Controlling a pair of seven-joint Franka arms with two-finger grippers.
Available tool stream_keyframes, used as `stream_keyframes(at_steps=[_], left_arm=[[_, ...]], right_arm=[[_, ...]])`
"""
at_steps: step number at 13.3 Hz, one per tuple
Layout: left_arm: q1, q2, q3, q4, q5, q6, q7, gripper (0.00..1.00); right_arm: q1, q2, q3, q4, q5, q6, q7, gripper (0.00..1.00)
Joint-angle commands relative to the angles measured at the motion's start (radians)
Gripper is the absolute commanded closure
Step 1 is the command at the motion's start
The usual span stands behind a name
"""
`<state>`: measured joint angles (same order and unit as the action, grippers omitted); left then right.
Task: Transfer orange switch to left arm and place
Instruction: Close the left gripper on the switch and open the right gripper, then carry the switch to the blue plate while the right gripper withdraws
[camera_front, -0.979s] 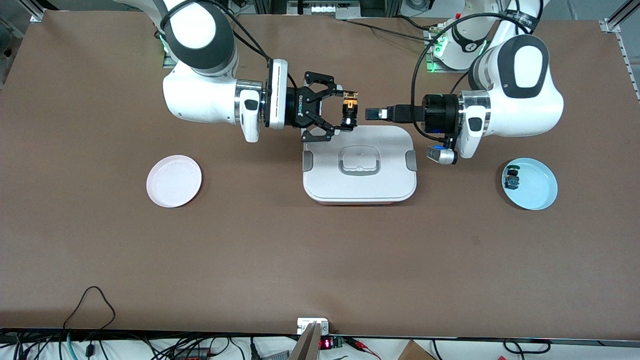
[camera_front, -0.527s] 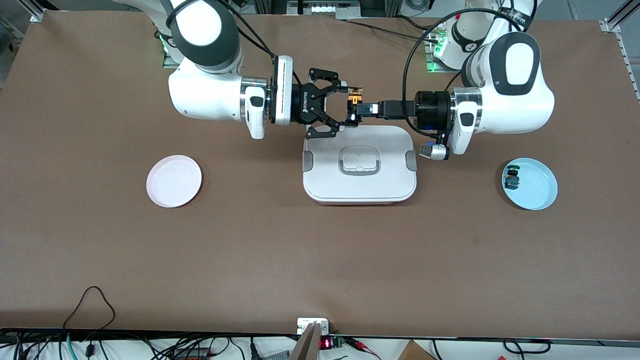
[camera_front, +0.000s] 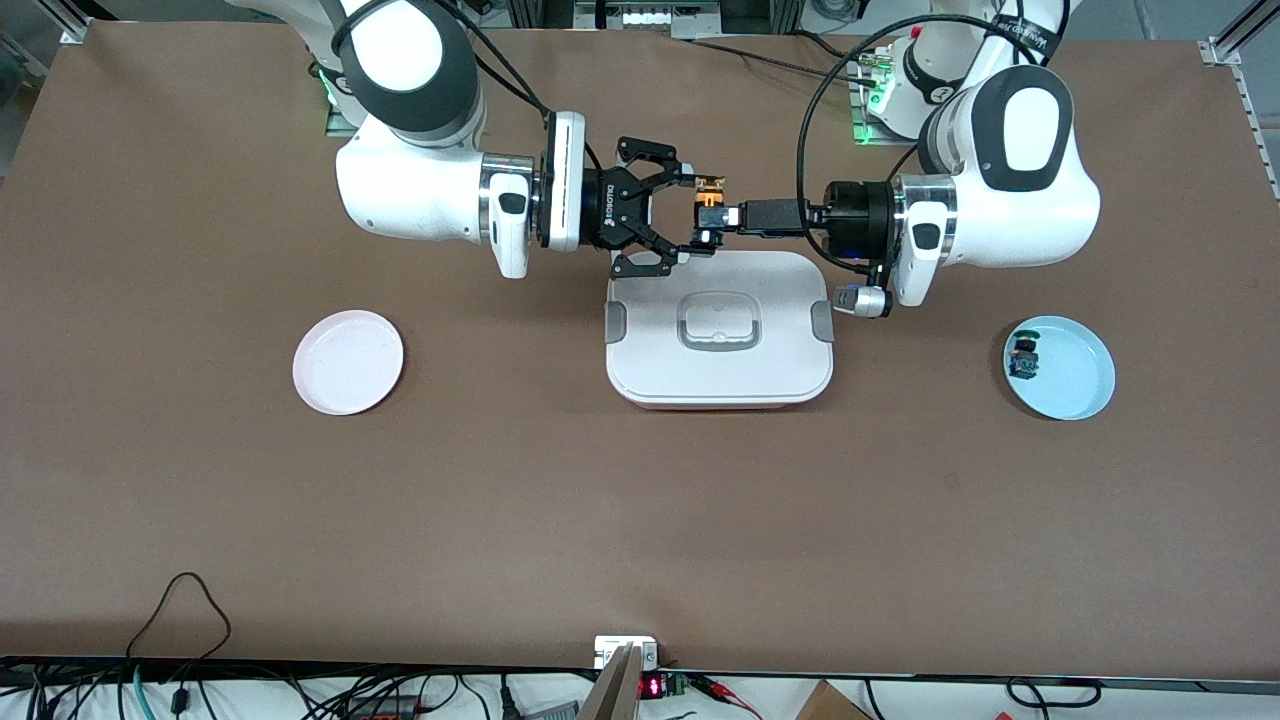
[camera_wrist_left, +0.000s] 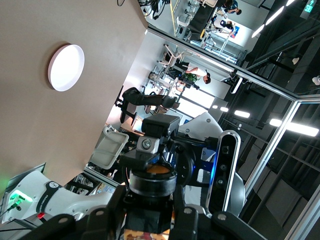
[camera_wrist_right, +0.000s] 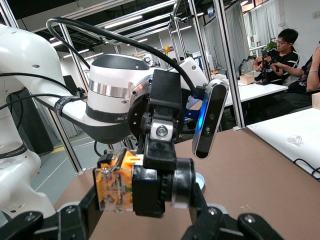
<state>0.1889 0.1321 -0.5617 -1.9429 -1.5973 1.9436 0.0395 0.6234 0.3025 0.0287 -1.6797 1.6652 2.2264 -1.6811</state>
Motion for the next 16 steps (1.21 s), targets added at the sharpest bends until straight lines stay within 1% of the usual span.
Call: stream_keyframes(at_steps=[1,2,3,4,6,9,11,13,16], left_arm=[[0.006,-0.026,-0.006,-0.022,-0.032,0.001,0.016,1.00],[0.006,-0.025,-0.006,-0.022,-0.032,0.001,0.017,1.00],[0.006,-0.023,-0.006,-0.021,-0.032,0.001,0.023,1.00],[0.006,-0.023,-0.006,-0.019,-0.032,0.001,0.031,1.00],[0.014,-0.025,-0.004,-0.016,-0.027,0.000,0.030,1.00],[0.033,-0.032,0.005,-0.017,-0.012,-0.005,0.037,1.00],[0.082,-0.042,0.005,-0.014,0.087,-0.034,0.037,1.00],[0.162,-0.048,0.009,-0.008,0.190,-0.136,0.039,1.00],[0.312,-0.046,0.008,0.047,0.458,-0.312,0.043,1.00]], right_arm=[[0.029,0.000,-0.026,0.009,0.021,0.012,-0.019,0.96],[0.029,0.000,-0.026,0.008,0.027,0.013,-0.014,0.82],[0.027,-0.003,-0.026,0.005,0.053,0.012,0.000,0.40],[0.027,-0.005,-0.027,-0.002,0.103,0.009,-0.003,0.01],[0.032,-0.003,-0.027,-0.002,0.151,0.012,-0.005,0.00],[0.032,-0.003,-0.027,-0.002,0.151,0.009,-0.006,0.00],[0.029,-0.005,-0.027,-0.002,0.151,0.006,-0.006,0.00],[0.025,-0.006,-0.038,-0.002,0.150,0.006,-0.002,0.00],[0.025,-0.025,-0.096,-0.023,0.140,-0.004,-0.002,0.00]])
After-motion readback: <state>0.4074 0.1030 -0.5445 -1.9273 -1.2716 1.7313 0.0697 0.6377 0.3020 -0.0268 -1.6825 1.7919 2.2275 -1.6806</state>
